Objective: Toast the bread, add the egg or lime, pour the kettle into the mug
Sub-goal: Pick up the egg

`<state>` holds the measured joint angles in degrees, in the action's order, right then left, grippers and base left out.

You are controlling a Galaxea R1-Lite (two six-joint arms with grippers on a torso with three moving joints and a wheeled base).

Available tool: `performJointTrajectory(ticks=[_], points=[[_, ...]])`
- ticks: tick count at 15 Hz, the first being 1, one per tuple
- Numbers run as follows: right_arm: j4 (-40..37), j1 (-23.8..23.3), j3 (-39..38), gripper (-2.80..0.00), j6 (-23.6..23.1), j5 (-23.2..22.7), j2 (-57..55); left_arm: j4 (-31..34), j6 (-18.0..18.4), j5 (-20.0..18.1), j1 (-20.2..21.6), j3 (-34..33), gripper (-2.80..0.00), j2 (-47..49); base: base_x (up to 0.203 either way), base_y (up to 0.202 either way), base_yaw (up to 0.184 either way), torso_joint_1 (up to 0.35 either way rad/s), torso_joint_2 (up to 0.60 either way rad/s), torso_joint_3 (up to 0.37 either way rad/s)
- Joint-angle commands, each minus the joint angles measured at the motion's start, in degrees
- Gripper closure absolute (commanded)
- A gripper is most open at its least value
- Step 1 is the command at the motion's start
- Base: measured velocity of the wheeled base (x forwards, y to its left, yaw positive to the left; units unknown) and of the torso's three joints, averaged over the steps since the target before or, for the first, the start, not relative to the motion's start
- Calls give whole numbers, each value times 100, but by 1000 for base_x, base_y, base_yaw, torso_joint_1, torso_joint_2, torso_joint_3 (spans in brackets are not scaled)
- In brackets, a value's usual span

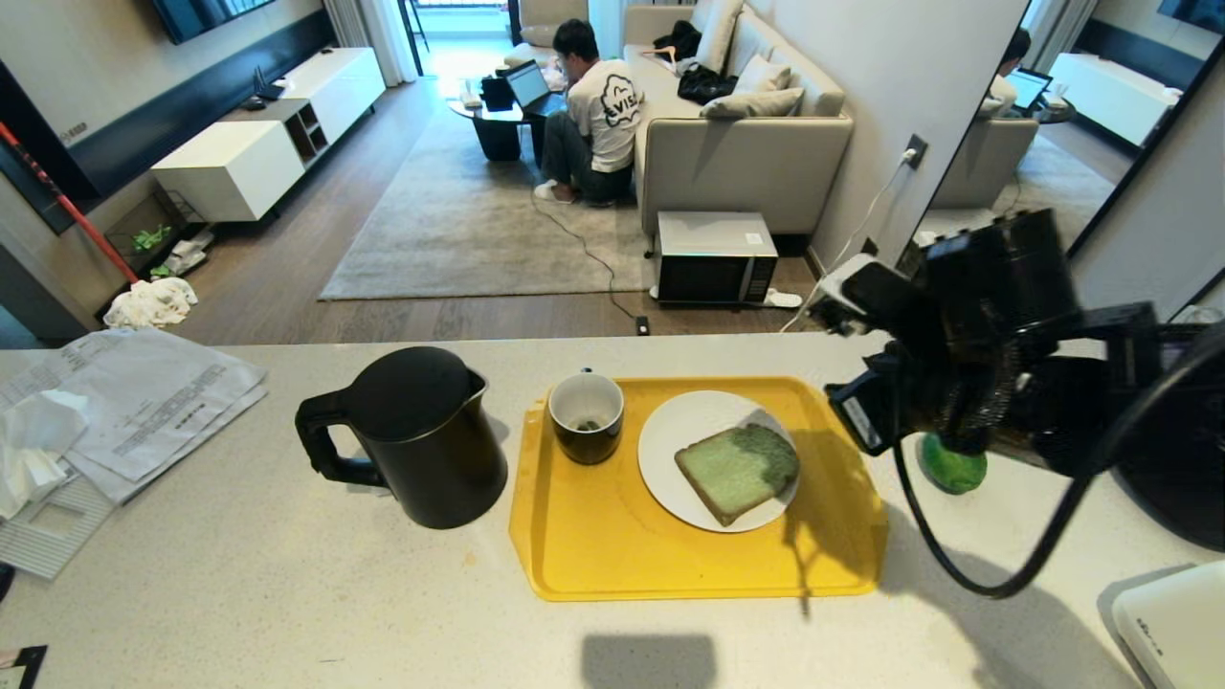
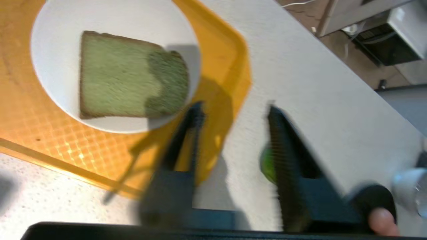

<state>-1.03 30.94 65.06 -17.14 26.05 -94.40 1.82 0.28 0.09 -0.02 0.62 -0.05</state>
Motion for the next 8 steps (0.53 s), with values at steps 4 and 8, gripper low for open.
performJointTrajectory(ticks=[4, 8], points=[[-22, -914, -887, 0, 9, 41, 2319, -1, -1, 0, -2, -1, 0, 5, 0, 0, 0, 0, 0, 0], [-24, -2024, -1638, 0, 55, -188, 3755, 1, -9, 0, 2, -1, 0, 5, 0, 0, 0, 0, 0, 0]])
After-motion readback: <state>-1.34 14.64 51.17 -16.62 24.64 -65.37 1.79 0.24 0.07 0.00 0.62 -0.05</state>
